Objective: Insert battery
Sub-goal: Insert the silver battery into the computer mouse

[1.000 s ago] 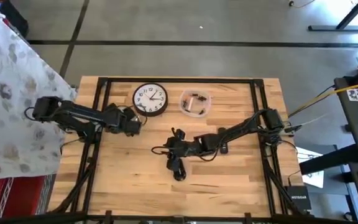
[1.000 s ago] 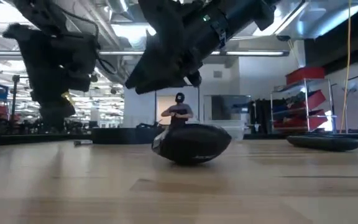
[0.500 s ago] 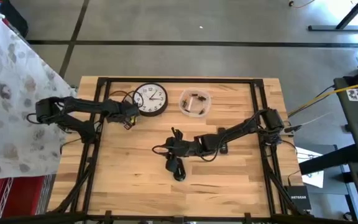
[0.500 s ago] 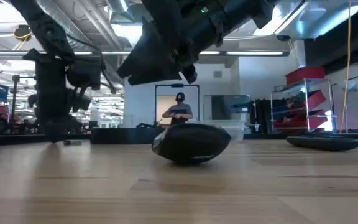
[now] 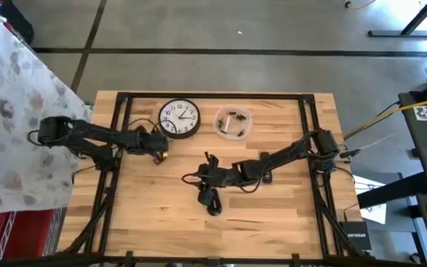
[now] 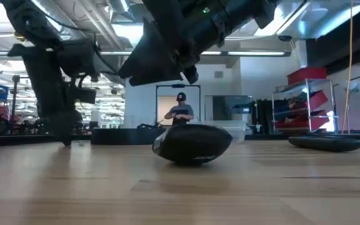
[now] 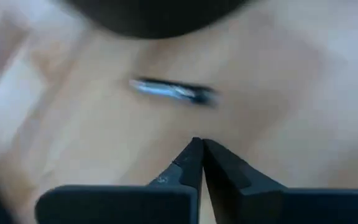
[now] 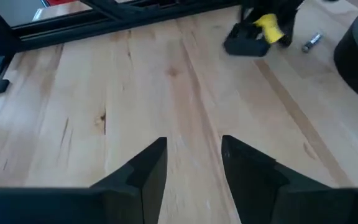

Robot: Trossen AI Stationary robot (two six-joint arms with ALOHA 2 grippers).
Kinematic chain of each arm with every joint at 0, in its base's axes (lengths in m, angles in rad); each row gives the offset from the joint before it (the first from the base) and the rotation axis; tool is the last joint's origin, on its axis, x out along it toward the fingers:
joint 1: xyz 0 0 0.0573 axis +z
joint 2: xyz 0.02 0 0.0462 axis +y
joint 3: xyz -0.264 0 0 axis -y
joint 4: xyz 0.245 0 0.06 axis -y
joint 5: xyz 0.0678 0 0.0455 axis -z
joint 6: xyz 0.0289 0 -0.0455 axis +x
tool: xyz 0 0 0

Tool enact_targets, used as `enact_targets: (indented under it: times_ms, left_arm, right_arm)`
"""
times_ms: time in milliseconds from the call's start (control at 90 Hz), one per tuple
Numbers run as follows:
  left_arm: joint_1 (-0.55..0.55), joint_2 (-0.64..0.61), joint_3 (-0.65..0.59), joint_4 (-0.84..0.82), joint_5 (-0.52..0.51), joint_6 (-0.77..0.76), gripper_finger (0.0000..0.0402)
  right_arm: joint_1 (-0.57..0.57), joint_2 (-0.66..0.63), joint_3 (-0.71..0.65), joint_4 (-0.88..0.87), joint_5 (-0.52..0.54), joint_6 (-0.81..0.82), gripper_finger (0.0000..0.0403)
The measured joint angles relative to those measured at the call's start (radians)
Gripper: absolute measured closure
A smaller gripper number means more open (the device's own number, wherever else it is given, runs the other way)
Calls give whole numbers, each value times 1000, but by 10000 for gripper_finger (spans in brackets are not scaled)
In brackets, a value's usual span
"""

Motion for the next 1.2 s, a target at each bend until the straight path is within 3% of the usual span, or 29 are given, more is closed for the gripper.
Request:
enact_targets:
  times_ms: [156,256,500,600,722,967,1200]
  left_arm:
    - [-131,-13,41,46,133,-37,401]
    - [-203,-24,54,130,146,-13,401]
    - [-250,-64,68,-92,-146,-149,401]
    - [-211,-63,60,-183,-242,-275,401]
    - [-118,-55,21,-154,-269,-226,401]
    - [114,-50,-82,188,-290,-10,400]
    - [284,-22,-147,414,-273,88,400]
  right_arm:
    - [0,0,0,-1,1,0,265]
    - [0,0,0,-2,1,0,265]
    - [-2,59,0,16,45,35,265]
    - [-11,114,-1,66,45,37,265]
    - [-17,165,1,148,45,40,265]
    - [-15,195,4,212,36,56,265]
    - [-15,195,5,234,-9,56,265]
